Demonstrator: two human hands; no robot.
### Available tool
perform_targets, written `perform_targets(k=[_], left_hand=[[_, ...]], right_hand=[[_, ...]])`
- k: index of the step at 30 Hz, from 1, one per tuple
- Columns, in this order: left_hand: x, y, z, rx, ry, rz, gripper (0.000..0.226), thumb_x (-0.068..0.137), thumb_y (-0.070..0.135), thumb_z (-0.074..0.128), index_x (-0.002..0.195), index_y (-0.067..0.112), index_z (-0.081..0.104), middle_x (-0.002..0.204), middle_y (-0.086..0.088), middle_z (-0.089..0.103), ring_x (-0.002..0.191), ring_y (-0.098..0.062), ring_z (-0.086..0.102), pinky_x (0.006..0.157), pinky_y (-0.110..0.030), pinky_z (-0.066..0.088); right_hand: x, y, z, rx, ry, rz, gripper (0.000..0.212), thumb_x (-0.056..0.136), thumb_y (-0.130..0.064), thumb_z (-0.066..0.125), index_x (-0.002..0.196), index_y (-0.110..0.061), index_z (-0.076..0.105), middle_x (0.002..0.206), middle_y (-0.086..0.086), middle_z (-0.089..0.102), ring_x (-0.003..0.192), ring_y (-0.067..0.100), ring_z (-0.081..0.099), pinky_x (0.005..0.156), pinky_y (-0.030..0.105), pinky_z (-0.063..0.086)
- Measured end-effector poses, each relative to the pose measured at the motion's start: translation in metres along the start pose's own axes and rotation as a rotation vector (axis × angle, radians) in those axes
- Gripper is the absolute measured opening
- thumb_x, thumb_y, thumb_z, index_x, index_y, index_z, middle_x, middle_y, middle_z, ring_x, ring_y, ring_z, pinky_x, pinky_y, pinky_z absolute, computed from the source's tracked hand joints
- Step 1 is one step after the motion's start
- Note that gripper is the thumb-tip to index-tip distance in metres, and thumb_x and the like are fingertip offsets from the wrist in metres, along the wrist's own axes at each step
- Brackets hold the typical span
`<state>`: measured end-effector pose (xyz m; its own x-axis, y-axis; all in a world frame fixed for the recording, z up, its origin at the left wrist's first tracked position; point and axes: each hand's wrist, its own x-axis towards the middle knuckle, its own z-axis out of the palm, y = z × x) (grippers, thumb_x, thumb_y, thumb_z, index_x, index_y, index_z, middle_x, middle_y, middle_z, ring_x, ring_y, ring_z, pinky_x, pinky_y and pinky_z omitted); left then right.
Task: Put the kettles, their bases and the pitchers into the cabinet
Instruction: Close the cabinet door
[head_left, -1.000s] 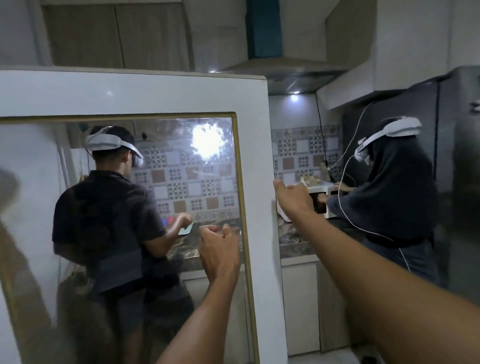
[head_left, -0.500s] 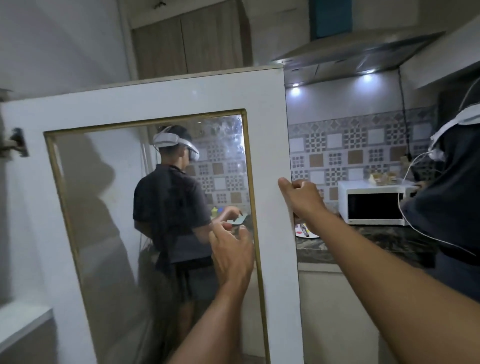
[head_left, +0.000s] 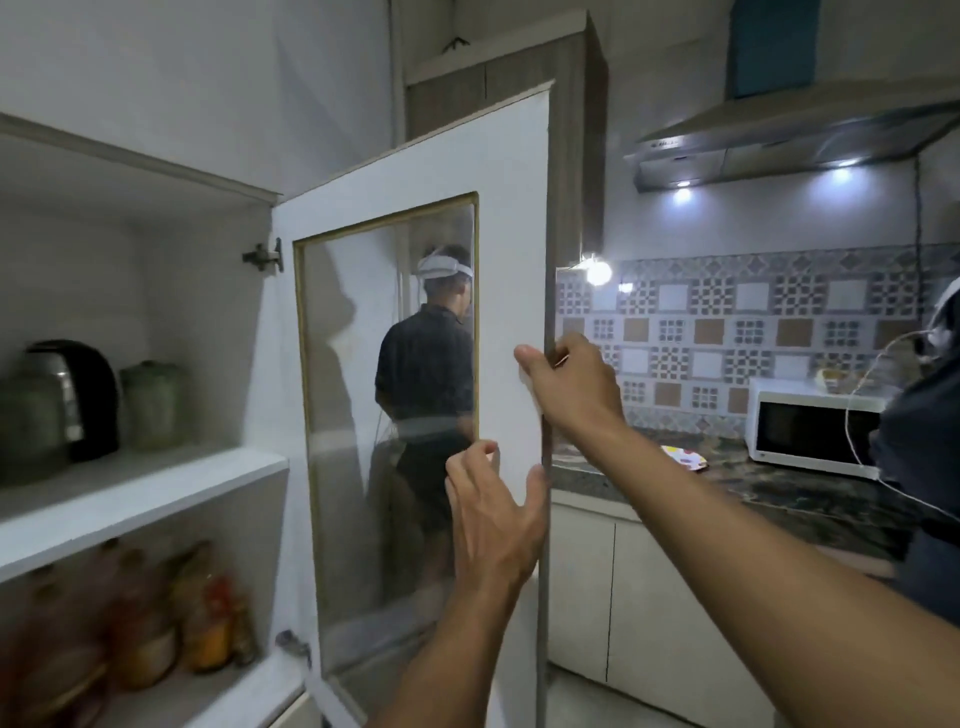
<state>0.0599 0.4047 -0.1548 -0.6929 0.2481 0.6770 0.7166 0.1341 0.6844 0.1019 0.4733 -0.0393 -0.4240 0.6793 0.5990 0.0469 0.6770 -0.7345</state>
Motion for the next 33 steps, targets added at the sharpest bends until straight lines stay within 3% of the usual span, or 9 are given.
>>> perform_targets(k=[4, 7, 11, 15, 19, 21, 23, 28, 33], left_hand=[[-0.026, -0.005, -0.060, 0.111, 0.162, 0.063, 0.059, 0.076, 0.054, 0.052, 0.121, 0.016, 0.046, 0.112, -0.001, 0.047, 0.101, -0.013, 0.049, 0.082, -0.021, 0.043], [-0.024, -0.008, -0.117, 0.192, 0.233, 0.040, 0.049, 0.080, 0.046, 0.058, 0.118, 0.017, 0.048, 0.104, 0.002, 0.048, 0.090, -0.012, 0.051, 0.073, -0.021, 0.048], [-0.031, -0.023, -0.193, 0.368, 0.399, 0.027, 0.026, 0.083, 0.030, 0.051, 0.101, 0.011, 0.055, 0.089, 0.004, 0.046, 0.074, -0.012, 0.048, 0.058, -0.014, 0.034], [-0.028, -0.052, -0.260, 0.559, 0.512, -0.097, 0.020, 0.087, 0.021, 0.053, 0.098, 0.005, 0.055, 0.089, -0.010, 0.058, 0.081, -0.031, 0.059, 0.068, -0.039, 0.047], [-0.016, -0.067, -0.301, 0.503, 0.696, -0.335, 0.016, 0.091, 0.012, 0.057, 0.105, 0.005, 0.053, 0.097, -0.015, 0.063, 0.090, -0.033, 0.061, 0.074, -0.039, 0.050], [-0.007, -0.074, -0.318, 0.474, 0.744, -0.425, 0.016, 0.093, 0.013, 0.057, 0.107, 0.007, 0.053, 0.097, -0.011, 0.063, 0.084, -0.024, 0.059, 0.067, -0.031, 0.049], [0.004, -0.082, -0.337, 0.524, 0.736, -0.491, 0.016, 0.094, 0.017, 0.057, 0.108, 0.009, 0.053, 0.093, -0.005, 0.059, 0.077, -0.014, 0.051, 0.055, -0.016, 0.037], [0.026, -0.112, -0.378, 0.513, 0.722, -0.598, 0.022, 0.093, 0.021, 0.059, 0.111, 0.009, 0.053, 0.104, -0.011, 0.066, 0.088, -0.025, 0.065, 0.065, -0.029, 0.046], [0.045, -0.144, -0.416, 0.517, 0.670, -0.613, 0.022, 0.095, 0.018, 0.057, 0.114, 0.008, 0.053, 0.104, -0.008, 0.065, 0.077, -0.013, 0.055, 0.054, -0.017, 0.040]], right_hand=[[-0.055, -0.054, 0.017, 0.089, -0.082, -0.105, 0.032, 0.083, -0.052, 0.057, 0.085, -0.020, 0.057, 0.082, -0.003, 0.066, 0.082, 0.027, 0.066, 0.080, 0.048, 0.056], [-0.084, -0.091, 0.041, 0.166, -0.181, -0.182, 0.028, 0.083, -0.046, 0.059, 0.088, -0.019, 0.058, 0.079, -0.008, 0.066, 0.077, 0.021, 0.065, 0.073, 0.039, 0.054], [-0.119, -0.146, 0.085, 0.274, -0.355, -0.286, 0.039, 0.079, -0.048, 0.067, 0.089, -0.017, 0.045, 0.080, -0.003, 0.055, 0.073, 0.019, 0.053, 0.057, 0.030, 0.040], [-0.136, -0.197, 0.134, 0.343, -0.571, -0.347, 0.060, 0.073, -0.062, 0.068, 0.107, -0.019, 0.043, 0.109, 0.006, 0.051, 0.093, 0.027, 0.056, 0.080, 0.039, 0.050], [-0.143, -0.234, 0.185, 0.271, -0.758, -0.445, 0.075, 0.069, -0.072, 0.065, 0.118, -0.020, 0.046, 0.131, 0.013, 0.046, 0.114, 0.035, 0.055, 0.091, 0.047, 0.053], [-0.149, -0.249, 0.212, 0.300, -0.820, -0.433, 0.078, 0.071, -0.068, 0.068, 0.125, -0.019, 0.042, 0.140, 0.015, 0.038, 0.119, 0.038, 0.053, 0.093, 0.046, 0.053], [-0.154, -0.262, 0.235, 0.291, -0.830, -0.431, 0.082, 0.072, -0.068, 0.068, 0.130, -0.019, 0.038, 0.143, 0.017, 0.032, 0.123, 0.043, 0.049, 0.096, 0.047, 0.051], [-0.160, -0.290, 0.279, 0.242, -0.838, -0.457, 0.087, 0.077, -0.065, 0.067, 0.142, -0.019, 0.029, 0.148, 0.020, 0.024, 0.133, 0.045, 0.035, 0.093, 0.045, 0.045], [-0.174, -0.316, 0.324, 0.215, -0.752, -0.422, 0.080, 0.077, -0.062, 0.068, 0.134, -0.020, 0.032, 0.146, 0.019, 0.024, 0.127, 0.041, 0.038, 0.076, 0.038, 0.040]])
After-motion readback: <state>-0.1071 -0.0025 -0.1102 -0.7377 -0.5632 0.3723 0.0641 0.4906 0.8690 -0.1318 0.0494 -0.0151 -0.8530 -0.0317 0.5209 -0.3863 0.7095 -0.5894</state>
